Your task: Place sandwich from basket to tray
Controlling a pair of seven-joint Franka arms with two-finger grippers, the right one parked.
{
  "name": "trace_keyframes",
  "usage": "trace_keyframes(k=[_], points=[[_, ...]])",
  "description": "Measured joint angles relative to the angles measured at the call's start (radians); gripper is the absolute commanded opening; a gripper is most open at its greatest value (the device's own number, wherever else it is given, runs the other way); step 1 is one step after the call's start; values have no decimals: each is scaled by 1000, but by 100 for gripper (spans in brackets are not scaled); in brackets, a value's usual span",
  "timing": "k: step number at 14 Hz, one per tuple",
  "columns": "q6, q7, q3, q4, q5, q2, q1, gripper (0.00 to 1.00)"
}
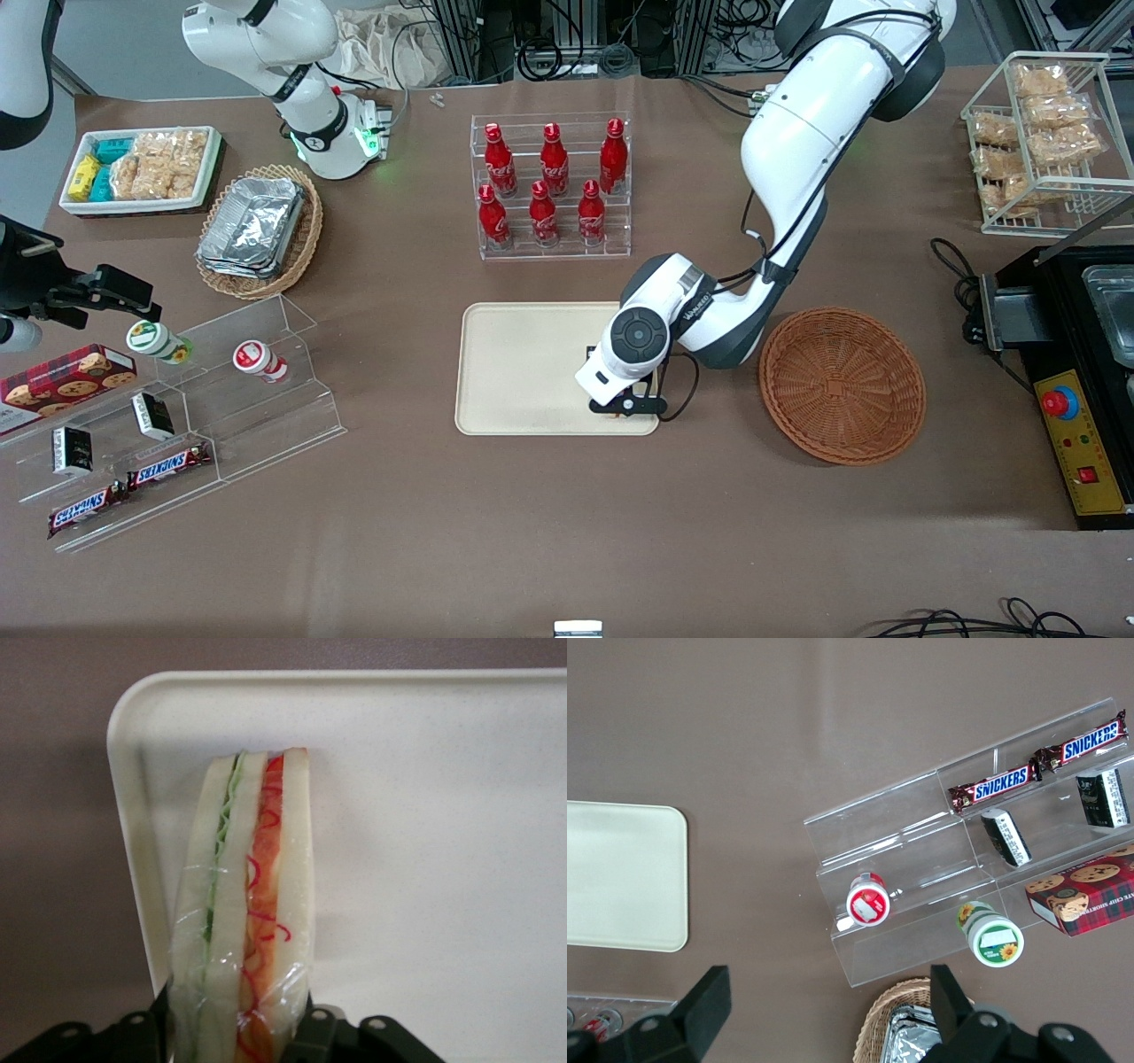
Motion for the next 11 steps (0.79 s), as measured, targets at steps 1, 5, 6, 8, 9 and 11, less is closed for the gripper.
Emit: trace_keyframes(k=[1, 5, 6, 8, 9, 11], points=[[0, -3, 1, 4, 0, -9, 1, 100], [-58, -16, 8, 13, 0, -90, 10, 100], [-84, -24, 12, 14, 0, -117, 18, 100], [-158, -32, 17, 16, 1, -184, 64, 100], [-206, -31, 18, 17, 1, -223, 94, 99], [-301, -28, 18, 13, 1, -307, 153, 99]])
